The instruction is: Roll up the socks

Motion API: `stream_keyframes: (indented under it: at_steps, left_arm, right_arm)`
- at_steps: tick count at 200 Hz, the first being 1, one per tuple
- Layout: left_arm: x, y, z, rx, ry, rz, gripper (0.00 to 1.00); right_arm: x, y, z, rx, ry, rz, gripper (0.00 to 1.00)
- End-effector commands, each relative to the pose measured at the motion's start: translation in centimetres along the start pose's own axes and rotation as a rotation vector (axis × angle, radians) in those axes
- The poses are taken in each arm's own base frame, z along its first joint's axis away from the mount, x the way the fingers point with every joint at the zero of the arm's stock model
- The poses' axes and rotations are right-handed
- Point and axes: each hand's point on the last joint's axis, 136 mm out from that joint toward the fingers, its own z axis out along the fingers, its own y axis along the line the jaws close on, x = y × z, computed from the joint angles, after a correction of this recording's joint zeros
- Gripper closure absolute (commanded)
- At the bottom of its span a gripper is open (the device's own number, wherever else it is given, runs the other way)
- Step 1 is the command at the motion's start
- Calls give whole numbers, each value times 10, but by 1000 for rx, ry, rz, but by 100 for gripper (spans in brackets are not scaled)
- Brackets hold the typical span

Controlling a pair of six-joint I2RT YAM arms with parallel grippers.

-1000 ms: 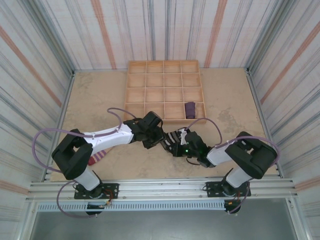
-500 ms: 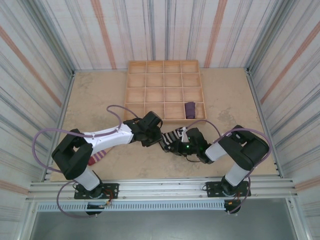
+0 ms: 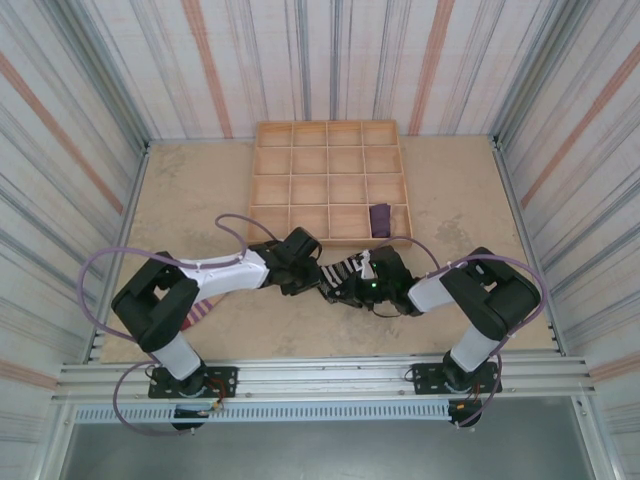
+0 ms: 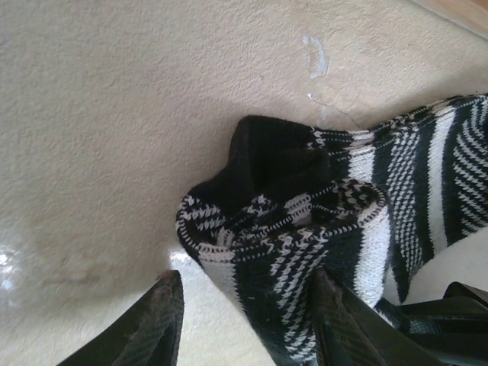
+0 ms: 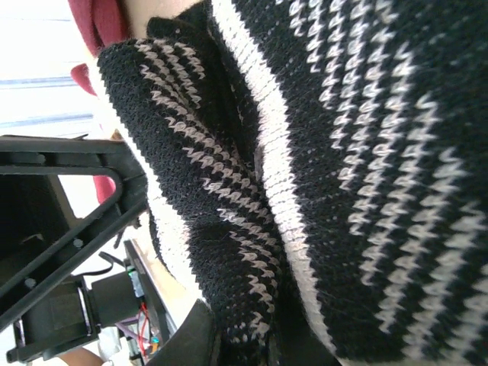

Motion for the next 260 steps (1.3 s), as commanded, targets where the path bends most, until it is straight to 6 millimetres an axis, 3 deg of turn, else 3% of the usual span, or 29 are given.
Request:
stream_keyframes:
  at_steps: [1,31,58,102,143,158,204,233,260]
  left_arm:
    - [5,16,12,-18,8,-22,51]
    - [1,6,17,22,4,-17,47]
    - [-1,5,23,20,2,-29,55]
    - [-1,17,29,-56,15,-82,100]
    - [1,28,7,-166,40,-105,100]
    - [2,29,-1,-196,54,-108,100]
    - [9,27,-11,-228,110,-117,100]
    - [12,23,-9,-223,128,-123,100]
    - [13,21,-7,-213,141,-138,100]
  right_arm:
    - [35,-78,-7,281,88,226,100]
    - [31,-73,-4,263,106,230,100]
    - [31,-71,-4,257,129,232,100]
    - [27,-71,-12,257,120,219,100]
    - [14,-50,-39,345,63,6,58]
    - [6,-40,-52,402,20,-100,49]
    - [-6,7,-81,596,-211,-584,40]
    - [1,26,-76,638,-332,-831,36]
    - [14,41,-60,633,-403,-1032,36]
